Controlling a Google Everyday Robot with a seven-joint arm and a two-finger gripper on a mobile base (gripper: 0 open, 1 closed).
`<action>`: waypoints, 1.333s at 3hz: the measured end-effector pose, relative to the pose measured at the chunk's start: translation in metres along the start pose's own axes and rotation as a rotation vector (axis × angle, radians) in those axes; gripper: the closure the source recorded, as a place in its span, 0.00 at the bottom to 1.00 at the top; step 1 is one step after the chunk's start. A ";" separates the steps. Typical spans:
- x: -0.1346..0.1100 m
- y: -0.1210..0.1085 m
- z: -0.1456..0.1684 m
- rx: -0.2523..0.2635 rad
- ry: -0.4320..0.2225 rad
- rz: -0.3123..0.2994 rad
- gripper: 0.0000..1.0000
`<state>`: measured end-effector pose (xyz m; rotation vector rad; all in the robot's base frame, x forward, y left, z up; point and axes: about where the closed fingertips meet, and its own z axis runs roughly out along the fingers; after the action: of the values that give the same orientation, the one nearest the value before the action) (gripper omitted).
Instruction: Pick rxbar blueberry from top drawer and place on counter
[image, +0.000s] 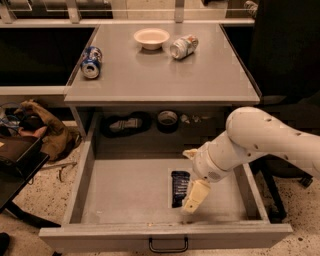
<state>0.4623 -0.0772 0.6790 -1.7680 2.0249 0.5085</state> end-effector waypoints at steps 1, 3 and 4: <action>-0.006 -0.003 0.029 -0.020 -0.020 -0.028 0.00; 0.003 -0.027 0.057 0.032 -0.017 -0.034 0.00; 0.014 -0.045 0.066 0.060 -0.005 -0.016 0.00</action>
Offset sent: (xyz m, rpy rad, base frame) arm 0.0177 0.0438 -0.0543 0.0091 -0.0516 0.0725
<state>0.5094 -0.0604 0.6151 -1.7448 2.0003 0.4425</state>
